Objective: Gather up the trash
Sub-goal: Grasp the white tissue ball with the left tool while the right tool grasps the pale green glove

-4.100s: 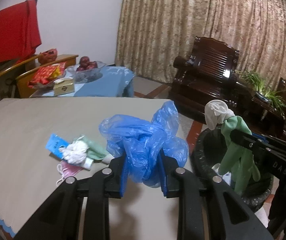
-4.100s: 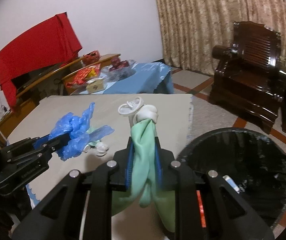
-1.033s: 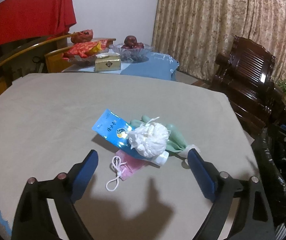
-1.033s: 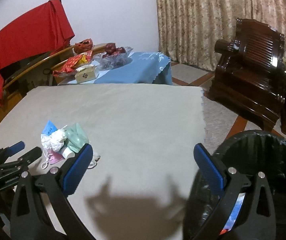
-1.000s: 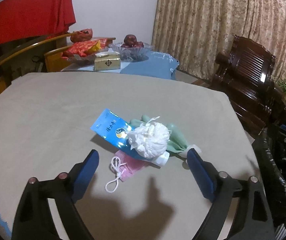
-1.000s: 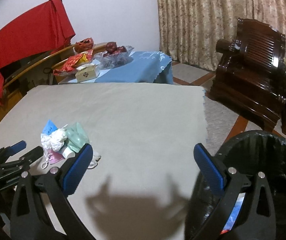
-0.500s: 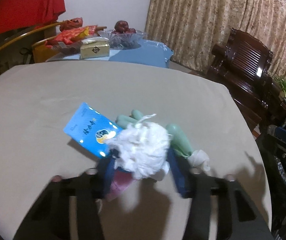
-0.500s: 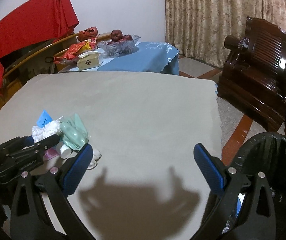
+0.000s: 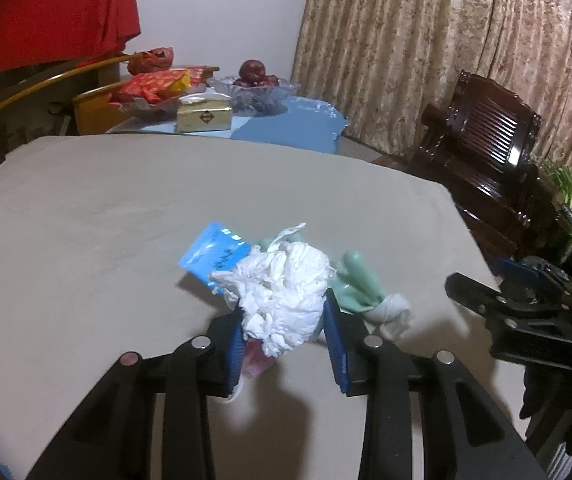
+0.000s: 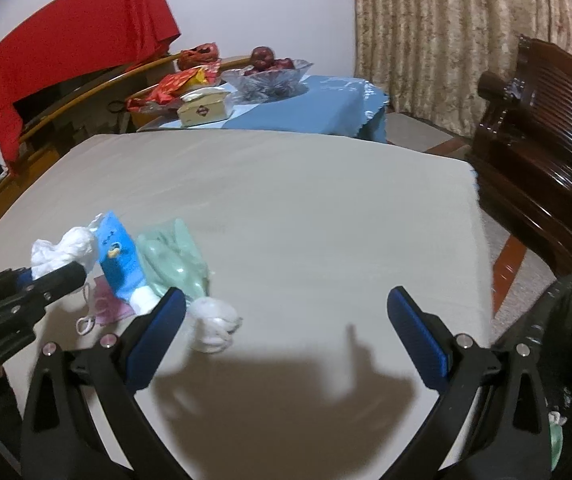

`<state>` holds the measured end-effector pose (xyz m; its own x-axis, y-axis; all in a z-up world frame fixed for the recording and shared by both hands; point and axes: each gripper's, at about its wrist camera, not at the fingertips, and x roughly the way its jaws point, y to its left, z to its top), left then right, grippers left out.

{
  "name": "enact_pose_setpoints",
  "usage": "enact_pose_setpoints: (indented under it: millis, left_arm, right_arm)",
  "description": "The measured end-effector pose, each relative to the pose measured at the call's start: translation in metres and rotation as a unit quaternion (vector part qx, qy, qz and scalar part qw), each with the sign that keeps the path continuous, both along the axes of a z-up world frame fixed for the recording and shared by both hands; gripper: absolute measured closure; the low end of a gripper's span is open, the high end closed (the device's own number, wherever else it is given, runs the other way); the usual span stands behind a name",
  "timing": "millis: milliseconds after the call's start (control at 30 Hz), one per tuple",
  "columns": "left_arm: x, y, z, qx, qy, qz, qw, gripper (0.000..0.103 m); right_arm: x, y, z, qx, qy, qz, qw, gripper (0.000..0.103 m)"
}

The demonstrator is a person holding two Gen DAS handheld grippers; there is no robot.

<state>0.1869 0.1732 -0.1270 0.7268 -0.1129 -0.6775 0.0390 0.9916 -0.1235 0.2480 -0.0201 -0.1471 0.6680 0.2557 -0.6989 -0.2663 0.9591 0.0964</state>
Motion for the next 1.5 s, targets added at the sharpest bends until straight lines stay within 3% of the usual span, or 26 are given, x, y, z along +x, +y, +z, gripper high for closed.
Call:
enact_pose_setpoints:
  millis: [233, 433, 567, 700, 867, 1067, 1200, 1500]
  left_arm:
    - [0.003, 0.023, -0.011, 0.015, 0.006, 0.044, 0.9989, 0.068]
    - [0.007, 0.031, -0.018, 0.013, 0.009, 0.05, 0.9986, 0.068]
    - [0.007, 0.032, -0.021, 0.009, 0.012, 0.049, 0.9987, 0.068]
    - [0.008, 0.033, -0.022, 0.006, 0.015, 0.051, 0.9986, 0.068]
    - [0.008, 0.034, -0.022, 0.003, 0.016, 0.052, 0.9985, 0.068]
    - [0.006, 0.033, -0.017, 0.004, 0.011, 0.05, 0.9987, 0.068]
    - [0.004, 0.029, -0.011, 0.005, 0.007, 0.049, 0.9987, 0.068]
    - [-0.002, 0.006, 0.01, 0.004, -0.008, 0.034, 0.9994, 0.068]
  right_arm:
    - [0.01, 0.027, -0.015, -0.006, 0.01, 0.027, 1.0, 0.005]
    - [0.016, 0.049, -0.026, -0.012, 0.017, 0.061, 0.998, 0.006]
    - [0.023, 0.061, -0.037, -0.02, 0.034, 0.083, 0.996, 0.025]
    - [0.028, 0.065, -0.047, -0.015, 0.06, 0.101, 0.993, 0.034]
    - [0.03, 0.075, -0.047, -0.012, 0.067, 0.128, 0.989, 0.061]
    - [0.024, 0.066, -0.038, 0.01, 0.064, 0.12, 0.991, 0.077]
    - [0.017, 0.054, -0.027, 0.022, 0.055, 0.104, 0.993, 0.082]
    - [0.001, 0.03, 0.007, 0.04, 0.023, 0.078, 0.996, 0.083]
